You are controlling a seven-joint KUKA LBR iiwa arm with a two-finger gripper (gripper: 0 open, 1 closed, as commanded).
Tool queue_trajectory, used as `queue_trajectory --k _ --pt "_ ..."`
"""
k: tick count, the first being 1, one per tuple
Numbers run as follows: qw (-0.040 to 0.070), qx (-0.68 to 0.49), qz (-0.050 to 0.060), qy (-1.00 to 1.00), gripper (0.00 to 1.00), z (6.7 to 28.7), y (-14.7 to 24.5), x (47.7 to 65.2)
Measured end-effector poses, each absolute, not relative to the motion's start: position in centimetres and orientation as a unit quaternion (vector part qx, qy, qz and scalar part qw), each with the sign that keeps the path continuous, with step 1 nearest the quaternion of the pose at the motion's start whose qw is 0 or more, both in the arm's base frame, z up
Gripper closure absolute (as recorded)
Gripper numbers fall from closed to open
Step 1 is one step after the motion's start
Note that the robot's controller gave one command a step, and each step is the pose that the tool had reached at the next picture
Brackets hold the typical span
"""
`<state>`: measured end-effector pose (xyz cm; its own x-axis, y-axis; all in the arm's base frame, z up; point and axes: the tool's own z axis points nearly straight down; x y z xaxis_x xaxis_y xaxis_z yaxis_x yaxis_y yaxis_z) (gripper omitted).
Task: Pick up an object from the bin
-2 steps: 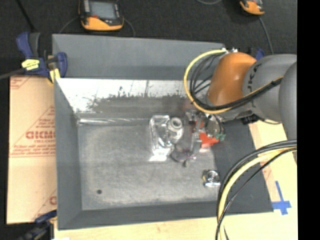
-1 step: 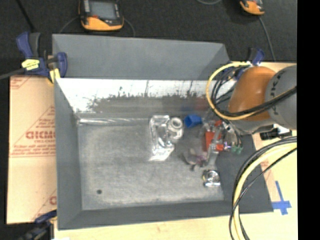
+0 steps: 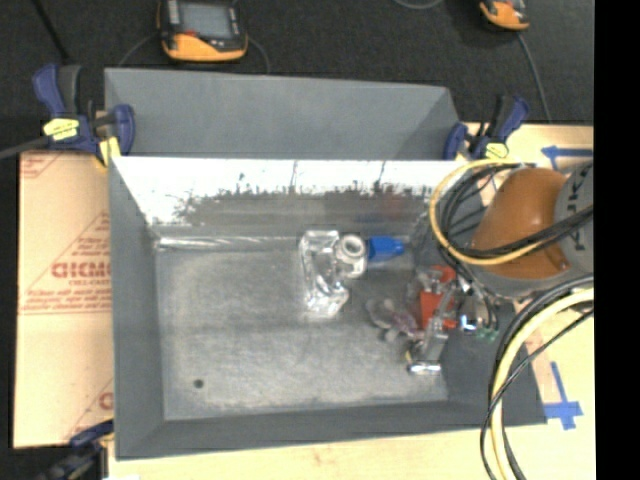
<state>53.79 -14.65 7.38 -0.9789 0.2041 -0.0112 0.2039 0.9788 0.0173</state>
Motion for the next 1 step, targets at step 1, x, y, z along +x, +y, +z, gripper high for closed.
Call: queue_trajectory --k 1 --pt "0.008 0.104 0.006 0.995 1.0 7.54 -14.89 53.97"
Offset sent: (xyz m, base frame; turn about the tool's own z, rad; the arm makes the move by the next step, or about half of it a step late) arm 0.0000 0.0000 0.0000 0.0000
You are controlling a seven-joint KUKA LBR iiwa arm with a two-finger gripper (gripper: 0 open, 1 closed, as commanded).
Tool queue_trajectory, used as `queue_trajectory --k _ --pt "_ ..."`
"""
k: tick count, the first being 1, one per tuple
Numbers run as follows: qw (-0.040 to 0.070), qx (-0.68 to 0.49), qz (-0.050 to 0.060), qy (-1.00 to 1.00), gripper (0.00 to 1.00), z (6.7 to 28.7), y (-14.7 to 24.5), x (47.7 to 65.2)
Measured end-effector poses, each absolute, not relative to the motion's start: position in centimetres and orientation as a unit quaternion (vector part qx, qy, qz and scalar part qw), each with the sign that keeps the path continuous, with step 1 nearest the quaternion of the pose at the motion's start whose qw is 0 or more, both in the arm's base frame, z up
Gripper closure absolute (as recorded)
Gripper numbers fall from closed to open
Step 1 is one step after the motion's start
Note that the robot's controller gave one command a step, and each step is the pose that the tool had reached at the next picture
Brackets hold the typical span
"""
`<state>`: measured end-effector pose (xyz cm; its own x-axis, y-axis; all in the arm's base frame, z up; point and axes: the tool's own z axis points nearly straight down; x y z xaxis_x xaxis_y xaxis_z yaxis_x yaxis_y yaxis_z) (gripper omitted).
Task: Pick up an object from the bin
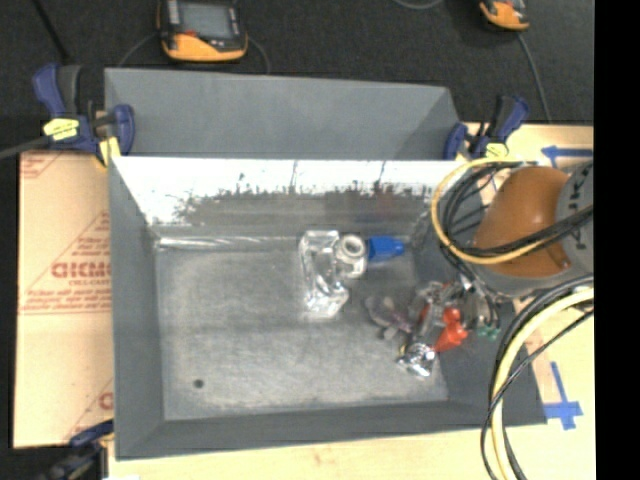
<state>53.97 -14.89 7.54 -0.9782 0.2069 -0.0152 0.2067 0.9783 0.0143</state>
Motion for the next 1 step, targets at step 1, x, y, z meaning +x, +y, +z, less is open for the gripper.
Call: queue_trajectory --k 1 --pt "0.008 0.103 0.006 0.995 1.0 7.54 -14.89 53.97"
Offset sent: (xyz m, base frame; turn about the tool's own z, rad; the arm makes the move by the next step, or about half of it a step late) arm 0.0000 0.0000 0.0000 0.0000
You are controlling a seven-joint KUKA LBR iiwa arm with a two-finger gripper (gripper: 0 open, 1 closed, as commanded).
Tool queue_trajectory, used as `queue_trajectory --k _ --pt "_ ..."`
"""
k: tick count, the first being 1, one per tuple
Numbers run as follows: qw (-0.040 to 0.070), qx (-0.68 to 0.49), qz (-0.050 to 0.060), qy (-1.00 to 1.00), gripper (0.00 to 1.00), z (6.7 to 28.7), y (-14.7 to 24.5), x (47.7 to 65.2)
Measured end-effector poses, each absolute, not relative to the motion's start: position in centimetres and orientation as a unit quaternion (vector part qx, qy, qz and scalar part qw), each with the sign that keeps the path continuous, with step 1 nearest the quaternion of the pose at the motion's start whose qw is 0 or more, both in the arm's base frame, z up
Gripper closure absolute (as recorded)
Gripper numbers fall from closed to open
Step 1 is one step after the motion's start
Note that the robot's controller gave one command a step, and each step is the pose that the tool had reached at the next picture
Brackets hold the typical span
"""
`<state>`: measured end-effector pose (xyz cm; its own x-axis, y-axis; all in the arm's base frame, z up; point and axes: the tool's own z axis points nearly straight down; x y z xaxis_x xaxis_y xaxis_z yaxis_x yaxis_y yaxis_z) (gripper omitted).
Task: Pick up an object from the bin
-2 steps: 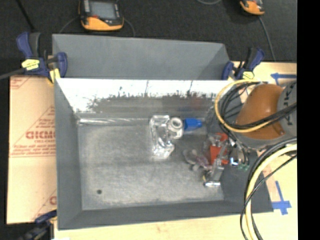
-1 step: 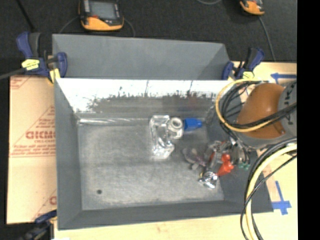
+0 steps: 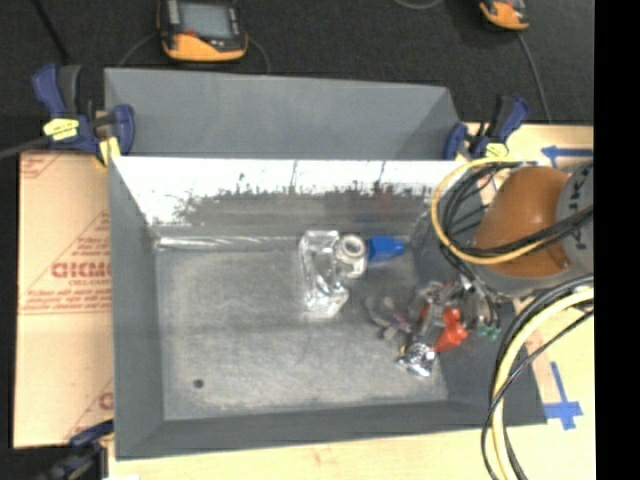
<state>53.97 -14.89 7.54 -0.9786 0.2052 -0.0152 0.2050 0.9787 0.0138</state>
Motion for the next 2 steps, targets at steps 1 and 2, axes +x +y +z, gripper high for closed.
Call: queue_trajectory --k 1,2 --pt "0.008 0.102 0.006 0.995 1.0 7.5 -14.9 54.0" --pt "0.006 0.081 -0.001 0.997 1.0 23.2 -14.4 53.6"
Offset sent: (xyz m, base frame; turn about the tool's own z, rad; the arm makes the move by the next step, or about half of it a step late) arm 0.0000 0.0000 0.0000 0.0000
